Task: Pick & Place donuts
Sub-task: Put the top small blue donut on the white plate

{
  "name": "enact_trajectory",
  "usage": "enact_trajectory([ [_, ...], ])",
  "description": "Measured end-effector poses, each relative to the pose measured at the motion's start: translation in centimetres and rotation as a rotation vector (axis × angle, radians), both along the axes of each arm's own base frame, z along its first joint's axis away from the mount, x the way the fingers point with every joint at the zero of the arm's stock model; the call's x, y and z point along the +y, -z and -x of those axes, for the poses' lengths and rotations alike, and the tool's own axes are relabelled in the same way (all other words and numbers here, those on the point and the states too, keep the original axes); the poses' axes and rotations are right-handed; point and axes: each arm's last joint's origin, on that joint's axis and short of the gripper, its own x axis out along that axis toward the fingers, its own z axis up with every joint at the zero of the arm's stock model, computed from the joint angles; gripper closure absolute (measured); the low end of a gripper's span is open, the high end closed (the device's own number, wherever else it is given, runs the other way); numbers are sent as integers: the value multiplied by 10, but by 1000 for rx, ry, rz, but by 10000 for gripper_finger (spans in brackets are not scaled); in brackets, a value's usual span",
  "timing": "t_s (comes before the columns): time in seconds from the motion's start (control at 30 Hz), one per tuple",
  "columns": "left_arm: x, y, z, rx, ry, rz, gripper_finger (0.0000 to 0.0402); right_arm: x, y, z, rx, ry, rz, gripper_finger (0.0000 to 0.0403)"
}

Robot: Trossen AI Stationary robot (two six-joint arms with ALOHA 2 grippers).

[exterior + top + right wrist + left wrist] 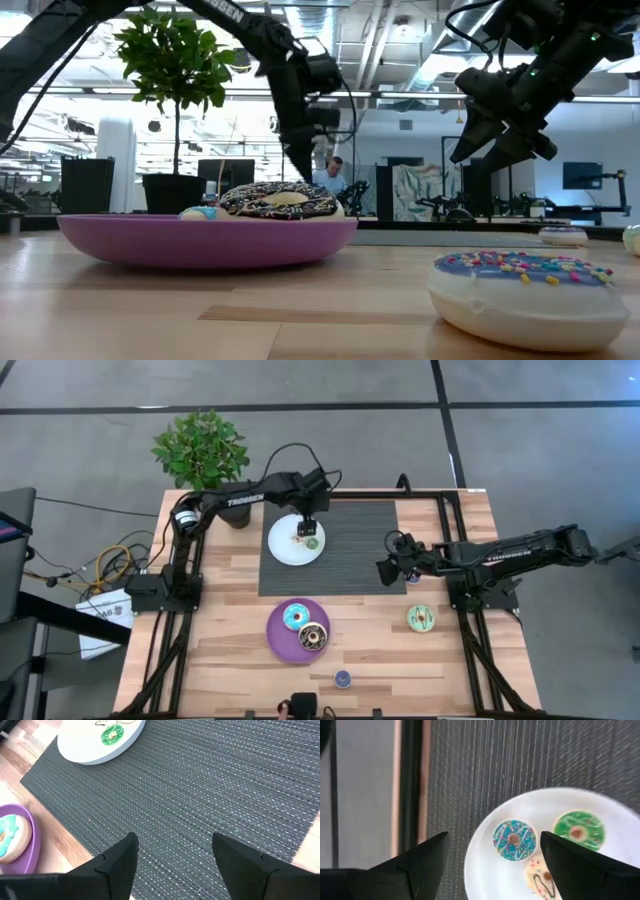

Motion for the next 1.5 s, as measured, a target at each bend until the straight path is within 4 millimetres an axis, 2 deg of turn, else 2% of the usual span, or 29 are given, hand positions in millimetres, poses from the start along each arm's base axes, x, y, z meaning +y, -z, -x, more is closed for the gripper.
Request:
enact_trajectory([
  [0.2,-4,-33,-6,-121,59,125,95,-1,0,0,0,9,6,159],
  [0.4,-7,-35,-5,-204,51,347,95,-4,0,0,-3,25,7,159],
  [0.57,-9,-32,0,-146,-14,372,95,-4,0,0,-3,27,7,159],
  [0.67,-17,-33,5,-119,-73,375,95,-4,0,0,-3,27,6,159],
  [0.9,-63,-34,36,-235,-195,320,95,-4,0,0,10,10,22,159],
  [1.13,-120,-42,86,-428,-284,336,95,-4,0,0,9,4,26,159],
  [1.3,-152,-46,117,-521,-359,339,95,-4,-1,0,3,4,29,159],
  [1.5,-180,-54,142,-535,-297,313,95,-5,-7,-6,-88,22,52,159],
])
